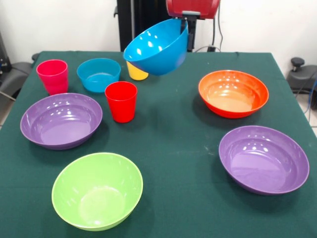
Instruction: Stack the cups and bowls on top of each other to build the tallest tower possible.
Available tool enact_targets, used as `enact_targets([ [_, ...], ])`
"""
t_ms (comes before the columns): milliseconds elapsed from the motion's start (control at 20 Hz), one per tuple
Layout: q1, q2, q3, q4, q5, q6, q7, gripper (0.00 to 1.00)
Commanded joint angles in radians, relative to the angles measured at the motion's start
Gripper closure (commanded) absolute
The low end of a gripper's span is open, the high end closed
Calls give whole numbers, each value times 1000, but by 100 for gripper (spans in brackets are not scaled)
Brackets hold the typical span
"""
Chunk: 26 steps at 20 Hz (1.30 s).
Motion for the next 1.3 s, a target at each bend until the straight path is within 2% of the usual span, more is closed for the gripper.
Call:
enact_targets([
  [50,-25,46,105,-40,-38,129,12,100],
  [550,56,99,62,-18,-20,22,115,100],
  [1300,68,124,56,-19,-12,-3,122,100],
])
